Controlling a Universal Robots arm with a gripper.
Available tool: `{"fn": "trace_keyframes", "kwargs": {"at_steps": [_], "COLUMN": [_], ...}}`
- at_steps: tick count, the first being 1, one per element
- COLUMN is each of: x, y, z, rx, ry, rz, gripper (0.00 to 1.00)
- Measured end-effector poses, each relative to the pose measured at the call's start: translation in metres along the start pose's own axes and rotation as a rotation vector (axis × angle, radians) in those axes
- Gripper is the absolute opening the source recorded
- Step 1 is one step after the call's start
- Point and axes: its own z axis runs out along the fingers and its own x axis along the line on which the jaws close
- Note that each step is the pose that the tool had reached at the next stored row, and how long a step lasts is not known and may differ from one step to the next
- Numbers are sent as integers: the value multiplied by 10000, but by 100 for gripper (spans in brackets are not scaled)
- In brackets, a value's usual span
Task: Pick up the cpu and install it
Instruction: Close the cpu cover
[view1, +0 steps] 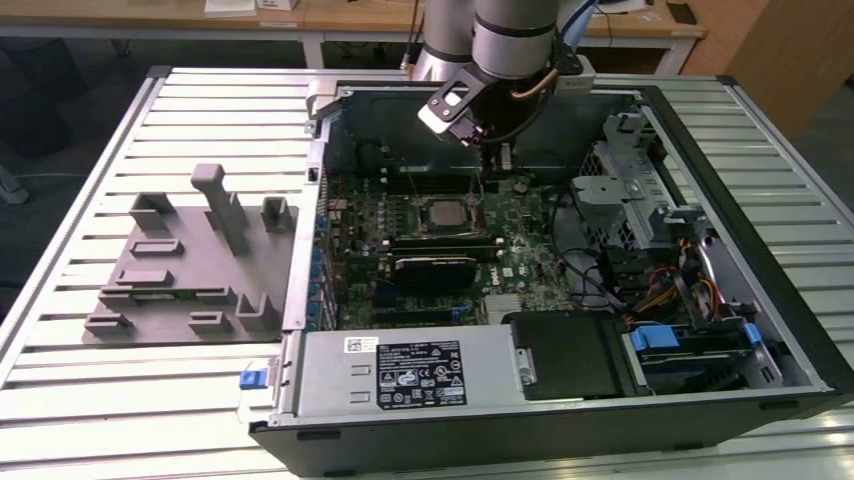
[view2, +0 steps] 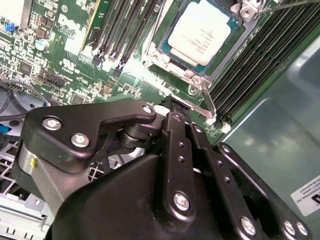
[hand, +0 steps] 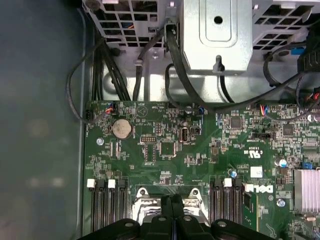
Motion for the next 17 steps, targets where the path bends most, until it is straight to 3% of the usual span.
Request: {"fn": "trace_keyframes", "kwargs": {"at_steps": [12, 17], "x": [0, -1], "y": [-55, -145], "z": [1, 6], "rx": [-2, -1], "ry": [1, 1], "rz": [1, 0], "gripper": [11, 11]}}
